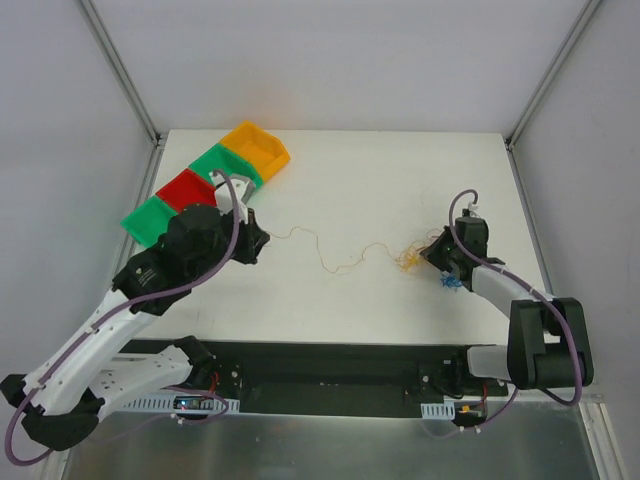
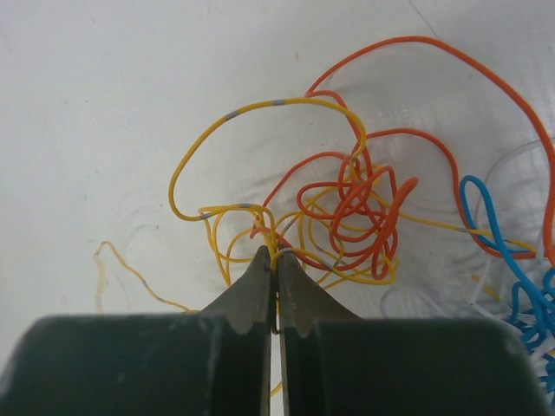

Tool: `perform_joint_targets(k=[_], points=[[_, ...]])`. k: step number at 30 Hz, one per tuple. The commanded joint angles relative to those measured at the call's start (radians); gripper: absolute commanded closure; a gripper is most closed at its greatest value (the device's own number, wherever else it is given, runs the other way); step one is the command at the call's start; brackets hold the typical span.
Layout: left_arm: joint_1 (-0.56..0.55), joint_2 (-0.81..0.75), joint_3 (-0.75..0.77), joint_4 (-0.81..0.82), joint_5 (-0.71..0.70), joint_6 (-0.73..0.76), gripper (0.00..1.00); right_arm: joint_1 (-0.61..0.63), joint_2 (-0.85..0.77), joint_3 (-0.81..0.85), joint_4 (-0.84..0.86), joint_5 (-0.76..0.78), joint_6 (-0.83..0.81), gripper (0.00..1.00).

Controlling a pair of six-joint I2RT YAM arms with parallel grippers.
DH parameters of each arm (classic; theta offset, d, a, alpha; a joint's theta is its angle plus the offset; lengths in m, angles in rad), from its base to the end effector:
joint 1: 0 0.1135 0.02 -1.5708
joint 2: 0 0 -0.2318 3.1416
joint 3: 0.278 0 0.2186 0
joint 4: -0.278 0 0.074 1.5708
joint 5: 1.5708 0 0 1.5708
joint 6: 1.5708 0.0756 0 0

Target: Untangle the cables

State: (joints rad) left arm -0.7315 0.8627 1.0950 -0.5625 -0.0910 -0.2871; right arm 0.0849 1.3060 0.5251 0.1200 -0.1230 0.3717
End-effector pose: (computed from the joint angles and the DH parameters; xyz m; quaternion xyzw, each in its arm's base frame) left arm 0.1543 -0.1293 0.3479 0.1534 0.7987 -0.2508 0.5250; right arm 0.2668 0.0320 0.1404 0.1014 0.8912 0.1530 0.4147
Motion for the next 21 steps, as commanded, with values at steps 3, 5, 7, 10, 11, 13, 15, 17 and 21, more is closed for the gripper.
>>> perform_joint_targets(k=[3,5,7,10,11,13,15,17,21], points=[[0.007,-0.096,0.066,0.059,-0.114,0.029,1.0,0.009,0.027,0.058,-0.064,0.176,-0.011,1.0],[0.007,-0.108,0.089,0.053,-0.154,0.029,1.0,0.009,-0.002,0.056,-0.115,0.29,0.018,1.0],[0.007,-0.148,0.114,0.055,-0.199,0.028,1.0,0.006,-0.052,0.01,-0.115,0.4,0.061,1.0],[0.009,-0.179,0.172,0.058,-0.222,0.058,1.0,0.004,-0.103,-0.016,-0.115,0.45,0.088,1.0],[0.009,-0.172,0.205,0.056,-0.21,0.068,1.0,0.006,-0.108,-0.019,-0.114,0.456,0.093,1.0],[0.007,-0.142,0.287,0.047,-0.187,0.08,1.0,0.004,-0.094,-0.028,-0.111,0.477,0.099,1.0],[0.009,-0.104,0.315,0.035,-0.142,0.077,1.0,-0.007,-0.062,-0.017,-0.102,0.444,0.101,1.0],[0.009,-0.068,0.264,0.038,-0.099,0.048,1.0,-0.008,-0.047,0.015,-0.111,0.373,0.084,1.0],[0.007,-0.034,0.103,0.085,-0.038,-0.02,1.0,-0.007,-0.063,-0.016,-0.059,0.358,0.075,1.0]])
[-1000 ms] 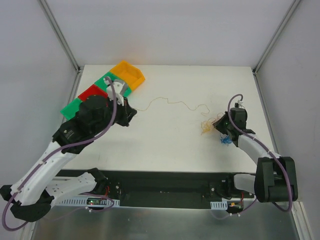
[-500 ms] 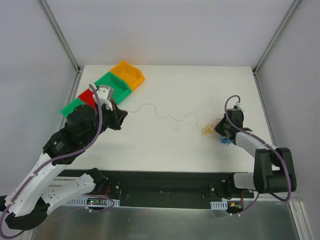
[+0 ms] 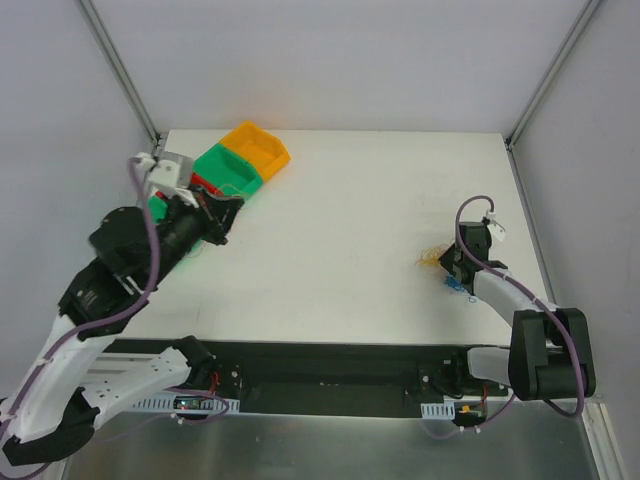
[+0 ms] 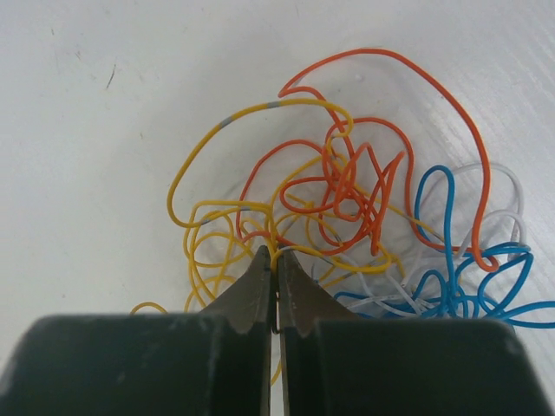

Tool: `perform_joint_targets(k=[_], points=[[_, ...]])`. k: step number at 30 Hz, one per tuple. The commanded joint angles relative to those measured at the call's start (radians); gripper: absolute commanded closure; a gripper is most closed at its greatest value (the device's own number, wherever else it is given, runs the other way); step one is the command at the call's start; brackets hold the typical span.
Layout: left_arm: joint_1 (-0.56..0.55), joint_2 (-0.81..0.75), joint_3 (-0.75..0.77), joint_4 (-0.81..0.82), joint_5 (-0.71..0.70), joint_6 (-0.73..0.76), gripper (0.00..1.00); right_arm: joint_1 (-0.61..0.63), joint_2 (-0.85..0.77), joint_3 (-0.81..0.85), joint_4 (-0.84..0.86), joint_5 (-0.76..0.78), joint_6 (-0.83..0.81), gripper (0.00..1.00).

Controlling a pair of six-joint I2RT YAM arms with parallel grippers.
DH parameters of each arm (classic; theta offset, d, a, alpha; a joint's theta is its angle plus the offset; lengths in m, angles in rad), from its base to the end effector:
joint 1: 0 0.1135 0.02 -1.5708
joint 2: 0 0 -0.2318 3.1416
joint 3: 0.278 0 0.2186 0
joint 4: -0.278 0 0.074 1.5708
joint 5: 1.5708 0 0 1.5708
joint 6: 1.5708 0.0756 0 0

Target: Untangle the cables

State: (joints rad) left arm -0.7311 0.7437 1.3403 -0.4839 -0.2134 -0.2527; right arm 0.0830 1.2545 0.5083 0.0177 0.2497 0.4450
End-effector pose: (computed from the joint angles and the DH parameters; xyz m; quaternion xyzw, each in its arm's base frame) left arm 0.1123 -0.0792 0.4548 0.0798 0.6623 -0.2877 0.6872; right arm 0.2535 0.0023 0.1371 0.2131 0.8816 -0.0039 0.4212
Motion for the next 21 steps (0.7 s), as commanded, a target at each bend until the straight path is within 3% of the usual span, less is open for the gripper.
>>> perform_joint_targets(k=[1,21], points=[[0.007,0.085,-0.174,0.024,0.092,-0.065,1.0,-0.003,-0.013,0.002,0.044,-0.016,0.0,1.0],[0.009,0.138,-0.234,0.076,0.031,-0.1,1.0,-0.005,0.014,0.027,0.048,-0.083,-0.019,1.0]])
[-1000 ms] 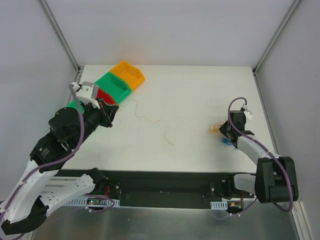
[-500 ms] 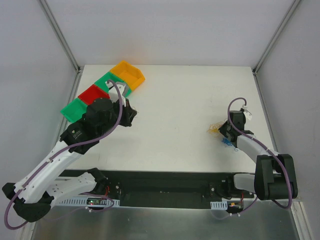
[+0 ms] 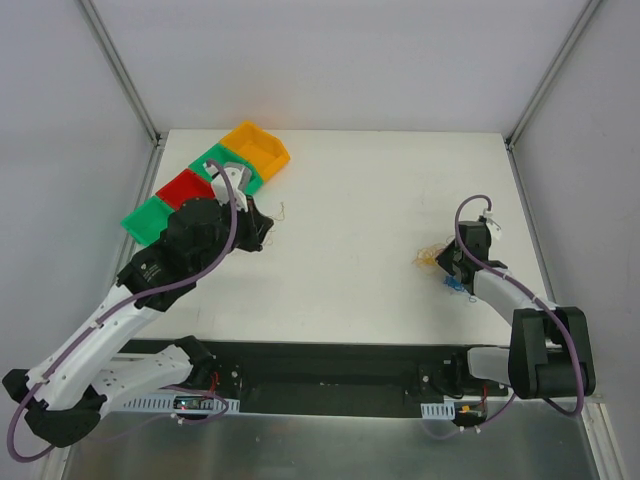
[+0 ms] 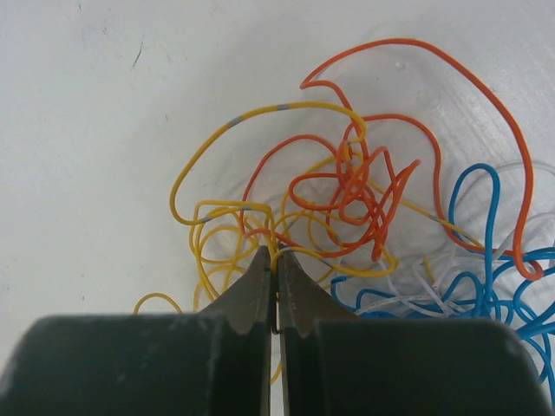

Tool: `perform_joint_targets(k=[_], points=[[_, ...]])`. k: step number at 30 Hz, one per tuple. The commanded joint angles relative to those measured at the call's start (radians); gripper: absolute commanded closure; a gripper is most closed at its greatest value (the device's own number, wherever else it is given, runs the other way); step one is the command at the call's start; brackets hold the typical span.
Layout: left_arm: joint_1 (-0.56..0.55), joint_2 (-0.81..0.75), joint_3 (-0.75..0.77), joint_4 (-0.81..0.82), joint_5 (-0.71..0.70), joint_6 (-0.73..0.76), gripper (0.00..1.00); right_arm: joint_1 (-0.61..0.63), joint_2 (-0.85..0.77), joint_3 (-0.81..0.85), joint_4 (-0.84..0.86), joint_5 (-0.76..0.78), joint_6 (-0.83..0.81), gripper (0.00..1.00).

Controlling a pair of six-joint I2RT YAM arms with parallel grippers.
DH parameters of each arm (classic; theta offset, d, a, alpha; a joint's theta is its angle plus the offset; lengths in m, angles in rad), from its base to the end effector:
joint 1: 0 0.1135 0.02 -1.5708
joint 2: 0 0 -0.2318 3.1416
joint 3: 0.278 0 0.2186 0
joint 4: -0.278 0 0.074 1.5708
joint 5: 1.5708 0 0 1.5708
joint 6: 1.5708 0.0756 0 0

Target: Untangle the cables

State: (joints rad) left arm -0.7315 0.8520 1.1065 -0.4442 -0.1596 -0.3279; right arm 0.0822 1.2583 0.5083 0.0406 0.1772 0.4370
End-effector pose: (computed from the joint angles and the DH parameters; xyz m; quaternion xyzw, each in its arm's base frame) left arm 0.1581 -0.1258 0.3709 0.1043 0.7630 -0.2678 0.5790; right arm 0.2563 0.0077 0.1380 0.1961 0.8844 0.0290 0.4226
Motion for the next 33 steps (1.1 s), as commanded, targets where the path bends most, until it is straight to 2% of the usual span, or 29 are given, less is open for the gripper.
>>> perform_joint_targets(k=[1,6,12,17,22,25,29,33], points=[[0.009,0.044,-0.013,0.038,-0.034,-0.034,1.0,-0.004,0.018,0.027,0.025,-0.012,-0.011,1.0],[0.072,0.151,-0.046,0.041,-0.095,-0.097,1.0,-0.006,0.038,0.038,0.027,-0.039,-0.011,1.0],[0.329,0.287,-0.097,0.156,0.144,-0.178,1.0,-0.004,0.041,0.036,0.033,-0.035,-0.014,0.99],[0.417,0.438,-0.056,0.173,0.14,-0.137,1.0,-0.006,0.07,0.055,0.031,-0.083,-0.006,1.0],[0.497,0.512,-0.091,0.196,0.203,-0.146,1.0,-0.004,0.064,0.044,0.048,-0.099,0.006,1.0],[0.507,0.564,-0.089,0.211,0.225,-0.131,1.0,-0.002,0.07,0.05,0.051,-0.131,0.009,1.0],[0.492,0.637,-0.057,0.232,0.466,-0.178,1.0,-0.002,0.085,0.05,0.058,-0.127,0.011,1.0],[0.344,0.555,-0.1,0.243,0.465,-0.279,1.0,-0.002,0.104,0.056,0.054,-0.119,0.009,1.0]])
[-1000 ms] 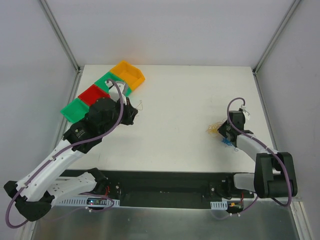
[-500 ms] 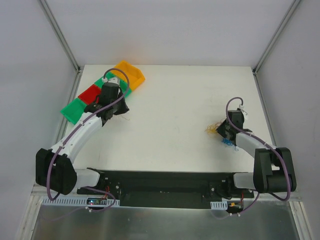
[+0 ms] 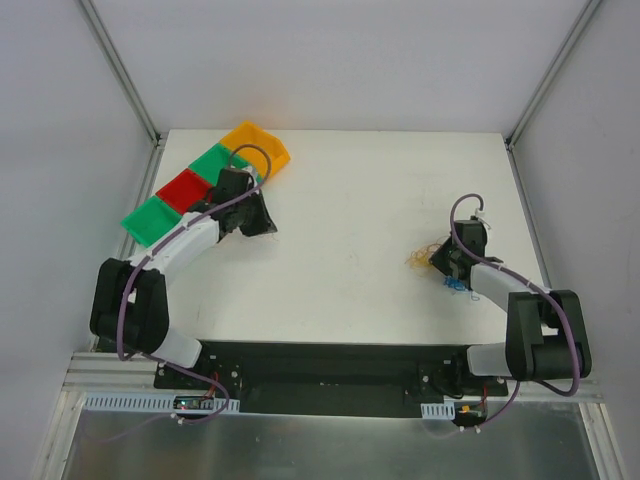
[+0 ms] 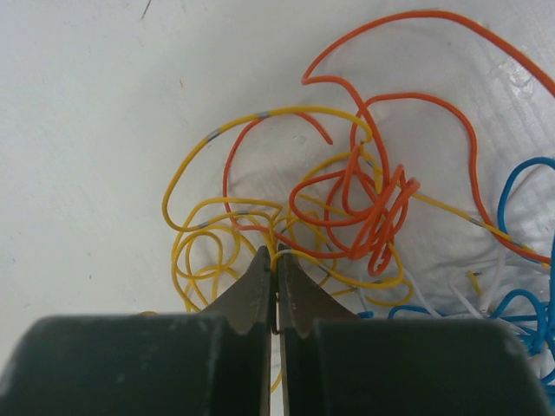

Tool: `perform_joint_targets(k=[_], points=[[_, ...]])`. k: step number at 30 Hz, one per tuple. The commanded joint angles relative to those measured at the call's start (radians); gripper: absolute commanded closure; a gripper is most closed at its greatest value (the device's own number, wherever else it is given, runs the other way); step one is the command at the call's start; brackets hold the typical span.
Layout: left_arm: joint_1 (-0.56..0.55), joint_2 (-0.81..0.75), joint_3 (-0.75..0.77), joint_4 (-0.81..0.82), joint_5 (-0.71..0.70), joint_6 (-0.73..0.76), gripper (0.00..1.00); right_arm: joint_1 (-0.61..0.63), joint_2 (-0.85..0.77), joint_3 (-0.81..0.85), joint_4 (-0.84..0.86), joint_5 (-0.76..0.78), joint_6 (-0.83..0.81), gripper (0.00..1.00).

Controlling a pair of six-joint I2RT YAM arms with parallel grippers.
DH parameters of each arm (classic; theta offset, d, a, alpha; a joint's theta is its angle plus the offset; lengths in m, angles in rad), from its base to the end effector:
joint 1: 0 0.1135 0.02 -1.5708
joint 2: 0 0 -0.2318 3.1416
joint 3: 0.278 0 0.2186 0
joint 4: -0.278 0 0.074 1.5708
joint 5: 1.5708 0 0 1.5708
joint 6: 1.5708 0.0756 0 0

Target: Untangle the cables

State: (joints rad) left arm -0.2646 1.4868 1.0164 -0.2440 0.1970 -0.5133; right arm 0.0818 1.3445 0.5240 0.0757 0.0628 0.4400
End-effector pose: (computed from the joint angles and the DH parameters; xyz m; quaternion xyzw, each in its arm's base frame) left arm 0.3118 -0.0998 0.2056 -0.0718 0.9034 -0.2395 0.3484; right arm 0.2646 0.0169 0.1252 0.1755 0.8986 0.0757 0.3950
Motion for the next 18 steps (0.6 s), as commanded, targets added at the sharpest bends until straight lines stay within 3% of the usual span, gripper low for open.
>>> perform_joint_targets(k=[1,8,12,16,18], points=[[-0.171,-0.115,-0.033,0.043,0.093,-0.108,1.0,-0.002,0.022,0.042,0.019,0.002,0.005,1.0],[-0.338,-0.437,-0.237,-0.034,0.091,-0.237,1.0,-0.002,0.013,0.044,0.004,0.019,0.0,1.0],[-0.416,-0.588,-0.282,-0.075,0.099,-0.286,1.0,-0.002,0.022,0.045,0.004,0.011,0.002,0.99],[-0.421,-0.56,-0.257,-0.1,0.059,-0.217,1.0,-0.002,0.031,0.05,0.006,-0.004,0.003,1.0],[-0.409,-0.457,-0.196,-0.116,0.032,-0.13,0.99,-0.002,0.033,0.047,0.007,0.0,0.003,1.0]])
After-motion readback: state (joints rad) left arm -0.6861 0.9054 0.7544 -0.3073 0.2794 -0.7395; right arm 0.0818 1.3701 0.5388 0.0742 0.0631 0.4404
